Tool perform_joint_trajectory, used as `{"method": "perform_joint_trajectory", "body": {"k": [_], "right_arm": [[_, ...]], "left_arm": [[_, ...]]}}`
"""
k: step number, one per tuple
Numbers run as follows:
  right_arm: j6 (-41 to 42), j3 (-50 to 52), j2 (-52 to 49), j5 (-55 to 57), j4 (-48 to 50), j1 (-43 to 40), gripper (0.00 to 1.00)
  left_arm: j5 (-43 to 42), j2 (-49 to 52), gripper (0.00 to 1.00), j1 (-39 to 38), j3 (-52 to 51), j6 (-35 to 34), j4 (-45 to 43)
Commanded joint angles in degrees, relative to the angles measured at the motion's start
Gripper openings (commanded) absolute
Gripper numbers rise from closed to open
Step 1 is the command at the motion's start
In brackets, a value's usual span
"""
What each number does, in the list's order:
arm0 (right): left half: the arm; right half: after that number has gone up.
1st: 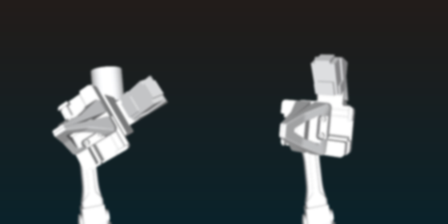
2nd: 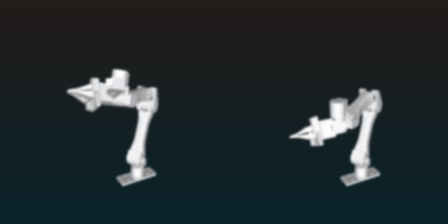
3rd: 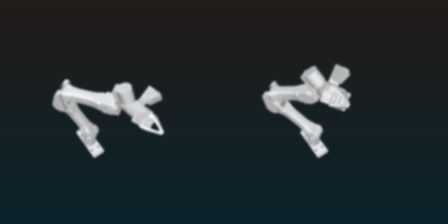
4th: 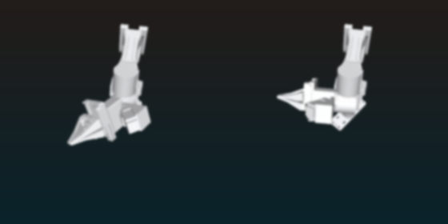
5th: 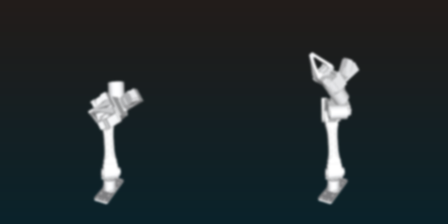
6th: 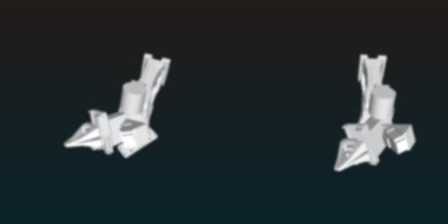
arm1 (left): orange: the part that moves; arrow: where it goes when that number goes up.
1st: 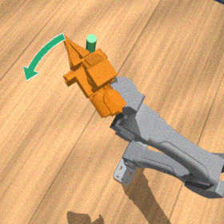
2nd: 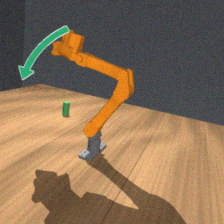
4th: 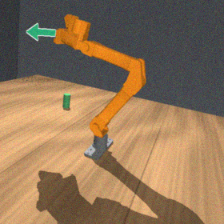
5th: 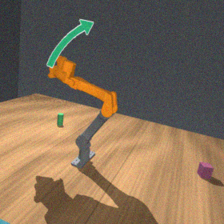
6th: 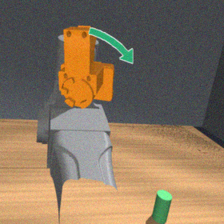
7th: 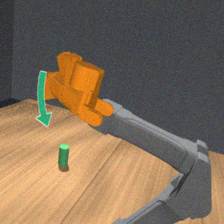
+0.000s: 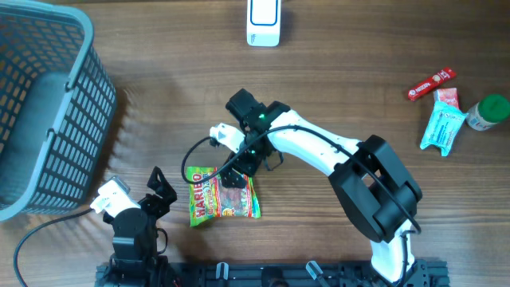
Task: Scan the item barcode
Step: 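Reach the right gripper to the Haribo bag and grasp it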
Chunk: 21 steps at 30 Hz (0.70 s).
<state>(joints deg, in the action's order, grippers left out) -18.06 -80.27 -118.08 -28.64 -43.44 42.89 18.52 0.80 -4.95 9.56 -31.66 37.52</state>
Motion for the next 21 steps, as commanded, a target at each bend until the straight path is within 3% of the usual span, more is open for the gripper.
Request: {"method": "perform_joint_trajectory", "body": {"k": [1, 8, 10, 13, 14, 15, 21], "right_arm": [[-5.1, 0.1, -2.2, 0.1, -1.4, 1.0, 1.0], [-5.9, 0.1, -7.8, -6.1, -5.1, 1.0, 1.0], [-5.9, 0.1, -9.1, -6.2, -6.6, 1.0, 0.93], [-4.2, 0.1, -9.5, -5.9, -7.0, 1.0, 0.45], [-2.6, 0.1, -9.5, -5.7, -6.8, 1.0, 0.19], [-1.2, 0.1, -9.5, -5.7, -6.7, 1.0, 0.06], [12.1, -0.1, -9.5, -4.9, -6.7, 0.9, 0.04]], "left_arm": [[-0.1, -0.5, 1.0, 0.2, 0.0, -0.3, 0.1], [-0.1, -0.5, 1.0, 0.2, 0.0, -0.3, 0.1], [-0.1, -0.5, 1.0, 0.2, 0.0, -0.3, 0.1], [-0.1, -0.5, 1.0, 0.2, 0.0, -0.3, 0.1], [-0.1, -0.5, 1.0, 0.2, 0.0, -0.3, 0.1], [-0.1, -0.5, 1.0, 0.2, 0.0, -0.3, 0.1], [-0.1, -0.5, 1.0, 0.2, 0.0, -0.3, 0.1]]}}
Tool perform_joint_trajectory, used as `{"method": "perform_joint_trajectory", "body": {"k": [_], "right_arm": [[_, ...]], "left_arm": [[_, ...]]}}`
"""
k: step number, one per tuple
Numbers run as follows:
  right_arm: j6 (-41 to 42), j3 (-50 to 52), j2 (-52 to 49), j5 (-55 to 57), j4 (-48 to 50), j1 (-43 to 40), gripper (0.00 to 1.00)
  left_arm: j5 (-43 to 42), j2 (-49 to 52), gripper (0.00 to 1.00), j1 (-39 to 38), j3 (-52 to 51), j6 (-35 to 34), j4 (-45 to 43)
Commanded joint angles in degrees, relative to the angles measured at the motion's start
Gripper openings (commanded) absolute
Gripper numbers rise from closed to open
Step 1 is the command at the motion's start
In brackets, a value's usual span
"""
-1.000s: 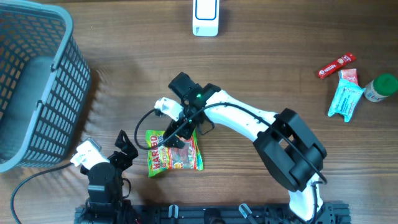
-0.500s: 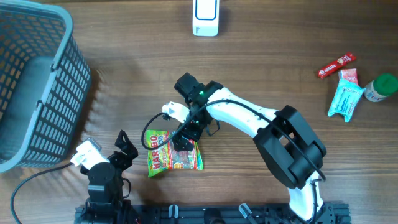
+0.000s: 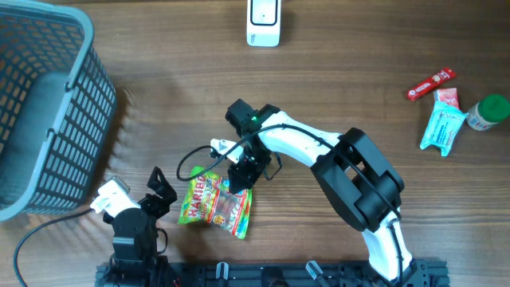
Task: Scan the item barcode
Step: 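Reach the right gripper to the Haribo bag and grasp it, then lift the Haribo bag and hold it up to the white scanner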
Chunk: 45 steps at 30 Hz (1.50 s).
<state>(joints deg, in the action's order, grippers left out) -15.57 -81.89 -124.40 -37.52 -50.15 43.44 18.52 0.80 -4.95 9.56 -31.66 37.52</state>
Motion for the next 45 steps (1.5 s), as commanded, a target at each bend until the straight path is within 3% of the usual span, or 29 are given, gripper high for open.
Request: {"method": "perform_joint_trajectory", "body": {"k": [1, 6, 14, 20, 23, 26, 45], "right_arm": [[13.0, 1.2, -3.1, 4.0, -0.6, 0.2, 0.04], [26.5, -4.1, -3.1, 2.4, -10.8, -1.9, 0.04], [58.5, -7.7, -3.1, -3.2, -25.7, -9.9, 0.04], [59.6, -7.7, -3.1, -23.9, -32.4, -15.9, 0.04], [59.9, -7.7, -3.1, -29.1, -37.4, -17.3, 0.04], [63.3, -7.7, -3.1, -32.3, -42.0, -18.3, 0.04], [63.6, -7.7, -3.1, -43.3, -42.2, -19.5, 0.04]], "left_arm": [[-0.1, -0.5, 1.0, 0.2, 0.0, -0.3, 0.1], [-0.1, -0.5, 1.0, 0.2, 0.0, -0.3, 0.1], [-0.1, -0.5, 1.0, 0.2, 0.0, -0.3, 0.1], [-0.1, -0.5, 1.0, 0.2, 0.0, -0.3, 0.1], [-0.1, -0.5, 1.0, 0.2, 0.0, -0.3, 0.1], [-0.1, -0.5, 1.0, 0.2, 0.0, -0.3, 0.1], [-0.1, -0.4, 1.0, 0.2, 0.0, -0.3, 0.1]]}}
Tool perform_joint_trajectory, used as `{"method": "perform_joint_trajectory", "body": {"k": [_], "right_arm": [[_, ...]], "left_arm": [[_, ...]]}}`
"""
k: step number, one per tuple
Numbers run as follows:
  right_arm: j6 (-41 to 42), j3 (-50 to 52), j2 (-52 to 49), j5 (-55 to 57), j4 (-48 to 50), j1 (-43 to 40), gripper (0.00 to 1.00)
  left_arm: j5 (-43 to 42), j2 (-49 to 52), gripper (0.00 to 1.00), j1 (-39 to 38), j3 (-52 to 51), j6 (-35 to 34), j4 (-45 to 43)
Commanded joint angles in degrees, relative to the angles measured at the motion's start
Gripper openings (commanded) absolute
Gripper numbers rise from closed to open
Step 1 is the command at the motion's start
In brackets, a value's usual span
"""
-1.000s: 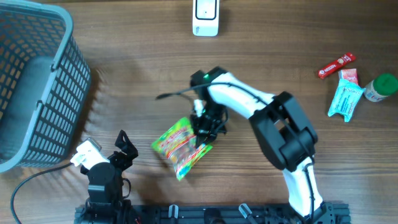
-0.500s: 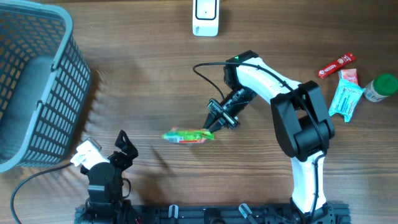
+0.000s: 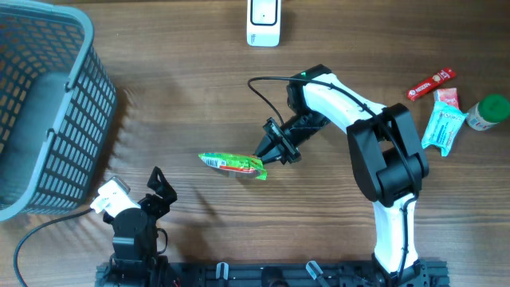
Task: Scan the item barcode
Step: 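Lift the Haribo bag and hold it up to the white scanner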
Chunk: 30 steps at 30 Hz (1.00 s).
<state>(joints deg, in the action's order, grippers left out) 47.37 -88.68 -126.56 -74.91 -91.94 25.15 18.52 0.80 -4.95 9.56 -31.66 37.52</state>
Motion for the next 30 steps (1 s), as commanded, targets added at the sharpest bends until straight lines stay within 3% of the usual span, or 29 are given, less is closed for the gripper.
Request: {"method": "perform_joint_trajectory", "body": {"k": [1, 7, 10, 13, 18, 24, 30], "right_arm": [[0.6, -0.9, -0.9, -6.6, -0.4, -1.6, 0.04], [-0.4, -0.9, -0.9, -5.2, 0.5, -4.2, 0.04], [-11.8, -0.9, -0.9, -1.9, 5.7, -4.4, 0.04], [-12.2, -1.1, -0.9, -2.2, 15.0, -4.7, 0.04], [9.0, -3.6, -0.7, 19.0, 31.4, -6.0, 0.04], [13.1, -6.8, 2.3, 25.6, 39.6, -5.9, 0.04], [25.6, -7.0, 9.8, 49.8, 42.8, -5.9, 0.04]], "left_arm": [[-0.1, -0.4, 1.0, 0.2, 0.0, -0.3, 0.1], [-0.1, -0.4, 1.0, 0.2, 0.0, -0.3, 0.1], [-0.1, -0.4, 1.0, 0.2, 0.0, -0.3, 0.1], [-0.1, -0.4, 1.0, 0.2, 0.0, -0.3, 0.1], [-0.1, -0.4, 1.0, 0.2, 0.0, -0.3, 0.1], [-0.1, -0.4, 1.0, 0.2, 0.0, -0.3, 0.1], [-0.1, -0.4, 1.0, 0.2, 0.0, -0.3, 0.1]]}}
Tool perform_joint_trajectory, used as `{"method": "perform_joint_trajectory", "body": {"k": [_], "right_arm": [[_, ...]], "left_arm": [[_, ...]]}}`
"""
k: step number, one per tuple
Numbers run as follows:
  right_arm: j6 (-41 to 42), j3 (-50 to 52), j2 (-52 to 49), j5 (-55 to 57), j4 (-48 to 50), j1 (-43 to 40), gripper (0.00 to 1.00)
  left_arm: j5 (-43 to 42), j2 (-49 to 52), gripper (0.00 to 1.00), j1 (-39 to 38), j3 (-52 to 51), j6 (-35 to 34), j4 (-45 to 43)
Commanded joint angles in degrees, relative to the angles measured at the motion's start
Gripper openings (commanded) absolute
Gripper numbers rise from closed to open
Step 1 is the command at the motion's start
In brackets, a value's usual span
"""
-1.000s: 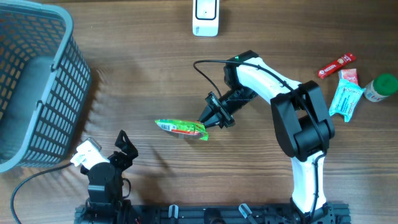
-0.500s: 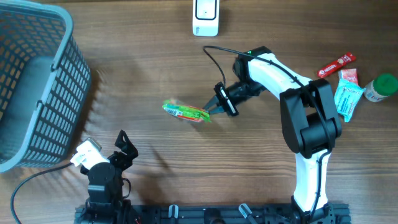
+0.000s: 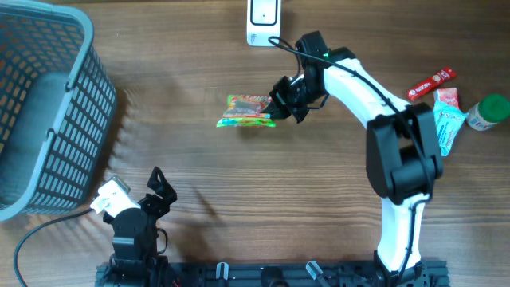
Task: Scan the item barcode
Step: 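Lift the Haribo bag and hold it up to the white scanner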
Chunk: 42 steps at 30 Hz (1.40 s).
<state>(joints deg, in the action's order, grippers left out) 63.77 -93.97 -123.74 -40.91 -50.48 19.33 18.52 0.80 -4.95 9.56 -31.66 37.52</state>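
Observation:
The colourful candy bag [image 3: 247, 111] hangs above the table, tilted nearly edge-on, a little below and left of the white barcode scanner [image 3: 263, 17] at the far edge. My right gripper [image 3: 276, 102] is shut on the bag's right end. My left gripper [image 3: 159, 183] rests near the front left edge, open, with nothing between its fingers. No barcode shows in the overhead view.
A grey mesh basket [image 3: 48, 104] fills the far left. At the right edge lie a red snack bar [image 3: 431, 83], a teal packet [image 3: 442, 126] and a green-capped bottle [image 3: 488, 112]. A black cable runs off the left arm's base.
My right gripper has carried the candy bag from the table's middle to the far side, close under the scanner. The left arm has not moved.
My right gripper first stood at the top of the candy bag lying flat near the front. Then the bag was skewed under it. Later the gripper held the bag off the table at mid-table, and now holds it up near the scanner.

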Motion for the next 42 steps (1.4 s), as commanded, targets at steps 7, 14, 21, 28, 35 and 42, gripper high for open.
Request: {"method": "perform_joint_trajectory", "body": {"k": [7, 14, 21, 28, 35, 42], "right_arm": [[29.4, -1.7, 11.9, 23.8, 6.1, 0.2, 0.04], [33.8, -1.6, 11.0, 43.6, 21.8, 3.4, 0.05], [25.8, -1.6, 10.5, 62.6, 38.9, 6.5, 0.04], [16.7, -1.6, 4.3, 69.0, 53.3, 6.5, 0.05], [10.1, -1.7, -1.6, 72.3, 60.5, 6.5, 0.04], [6.7, -1.7, -4.3, 73.0, 64.2, 6.6, 0.05]], "left_arm": [[-0.1, -0.4, 1.0, 0.2, 0.0, -0.3, 0.1], [-0.1, -0.4, 1.0, 0.2, 0.0, -0.3, 0.1], [-0.1, -0.4, 1.0, 0.2, 0.0, -0.3, 0.1], [-0.1, -0.4, 1.0, 0.2, 0.0, -0.3, 0.1], [-0.1, -0.4, 1.0, 0.2, 0.0, -0.3, 0.1], [-0.1, -0.4, 1.0, 0.2, 0.0, -0.3, 0.1]]}}
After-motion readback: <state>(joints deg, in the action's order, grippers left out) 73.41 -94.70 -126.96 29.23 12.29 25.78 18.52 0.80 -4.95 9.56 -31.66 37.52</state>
